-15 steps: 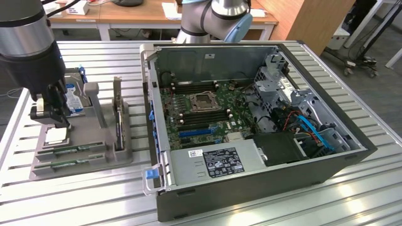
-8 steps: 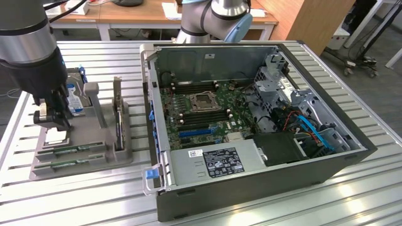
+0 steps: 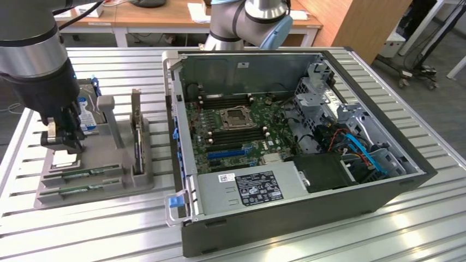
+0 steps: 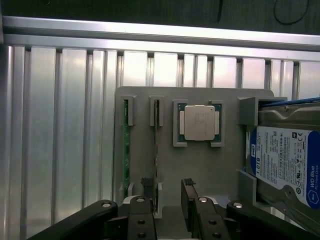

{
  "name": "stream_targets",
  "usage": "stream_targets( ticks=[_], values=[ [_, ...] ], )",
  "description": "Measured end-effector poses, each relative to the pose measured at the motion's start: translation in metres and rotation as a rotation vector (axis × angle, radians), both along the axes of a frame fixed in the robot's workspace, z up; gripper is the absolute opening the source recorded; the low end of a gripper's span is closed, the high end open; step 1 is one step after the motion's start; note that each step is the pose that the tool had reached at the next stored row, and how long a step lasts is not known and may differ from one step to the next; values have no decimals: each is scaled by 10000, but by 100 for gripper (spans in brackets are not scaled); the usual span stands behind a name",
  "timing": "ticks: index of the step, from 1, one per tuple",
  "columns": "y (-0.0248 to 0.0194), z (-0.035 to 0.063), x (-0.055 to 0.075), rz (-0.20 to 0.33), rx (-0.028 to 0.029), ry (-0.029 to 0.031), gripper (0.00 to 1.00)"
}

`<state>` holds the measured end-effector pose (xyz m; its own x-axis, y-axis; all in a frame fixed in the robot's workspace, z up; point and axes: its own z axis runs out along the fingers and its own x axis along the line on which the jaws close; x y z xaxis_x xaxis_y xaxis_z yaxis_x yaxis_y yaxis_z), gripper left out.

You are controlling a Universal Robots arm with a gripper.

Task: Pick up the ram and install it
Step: 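Pick up the ram and move it above insertion slot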

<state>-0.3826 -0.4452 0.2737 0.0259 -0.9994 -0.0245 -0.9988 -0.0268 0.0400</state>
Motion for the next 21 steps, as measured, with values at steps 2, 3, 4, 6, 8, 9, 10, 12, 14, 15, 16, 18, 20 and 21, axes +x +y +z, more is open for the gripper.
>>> stream_targets(
  ticks=[2, 3, 4, 6, 8, 9, 10, 12, 14, 15, 16, 18, 20, 21],
  values=[
    [-15, -1, 0, 2, 1, -1, 35],
    [-24, 0, 0, 1, 0, 0, 35],
    [-35, 0, -1, 2, 0, -1, 35],
    [-63, 0, -1, 2, 0, 0, 35],
    [-93, 0, -2, 1, 0, 0, 35],
    [-109, 0, -3, 1, 0, 0, 35],
    [-125, 0, -3, 1, 1, -1, 35],
    [-157, 0, -4, 1, 1, 0, 35],
    [-189, 0, -4, 1, 0, 0, 35],
    [-203, 0, -4, 1, 0, 0, 35],
    [-218, 0, -4, 1, 0, -1, 35],
    [-330, 0, -6, 1, 0, 0, 35],
    [-340, 0, -5, 1, 0, 0, 35],
    [-340, -1, -5, 1, 0, 0, 35]
  ],
)
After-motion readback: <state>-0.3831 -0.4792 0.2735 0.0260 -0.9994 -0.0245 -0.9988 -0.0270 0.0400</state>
